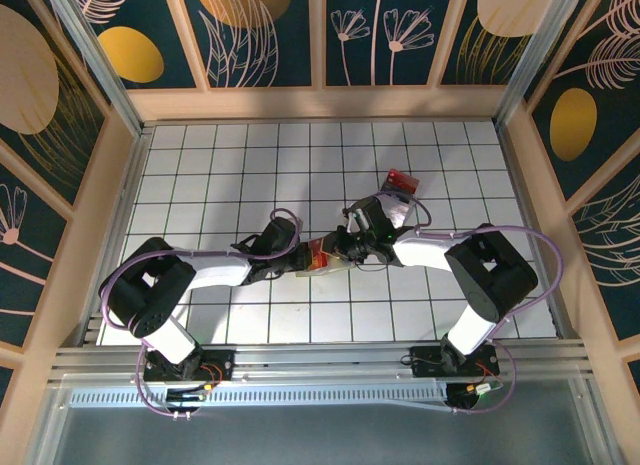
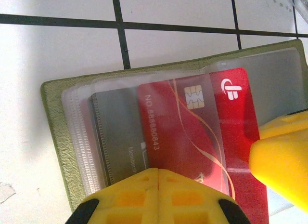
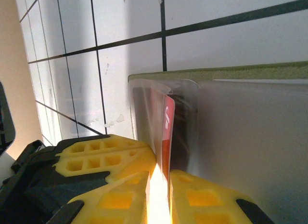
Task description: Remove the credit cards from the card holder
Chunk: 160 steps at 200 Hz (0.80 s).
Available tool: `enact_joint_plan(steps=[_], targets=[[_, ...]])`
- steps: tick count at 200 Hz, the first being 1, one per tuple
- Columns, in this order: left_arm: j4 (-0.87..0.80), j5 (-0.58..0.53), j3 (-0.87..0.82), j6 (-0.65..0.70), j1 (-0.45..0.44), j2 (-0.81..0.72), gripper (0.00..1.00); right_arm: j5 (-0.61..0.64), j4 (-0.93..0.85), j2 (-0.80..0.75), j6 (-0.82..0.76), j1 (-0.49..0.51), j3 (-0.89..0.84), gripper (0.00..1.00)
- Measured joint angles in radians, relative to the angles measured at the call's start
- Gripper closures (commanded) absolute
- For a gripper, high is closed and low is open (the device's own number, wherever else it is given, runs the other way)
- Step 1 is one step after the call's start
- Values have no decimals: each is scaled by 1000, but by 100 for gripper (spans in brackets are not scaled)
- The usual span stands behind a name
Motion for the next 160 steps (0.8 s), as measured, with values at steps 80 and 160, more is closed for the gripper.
enact_joint_plan(steps=[80,160], targets=[[0,-8,0,-1,1,1,97,-3,32,20,0,0,0,92],[-5,-38,0,-17,-5,1,97,45,-78,3,-55,-7,19,100]])
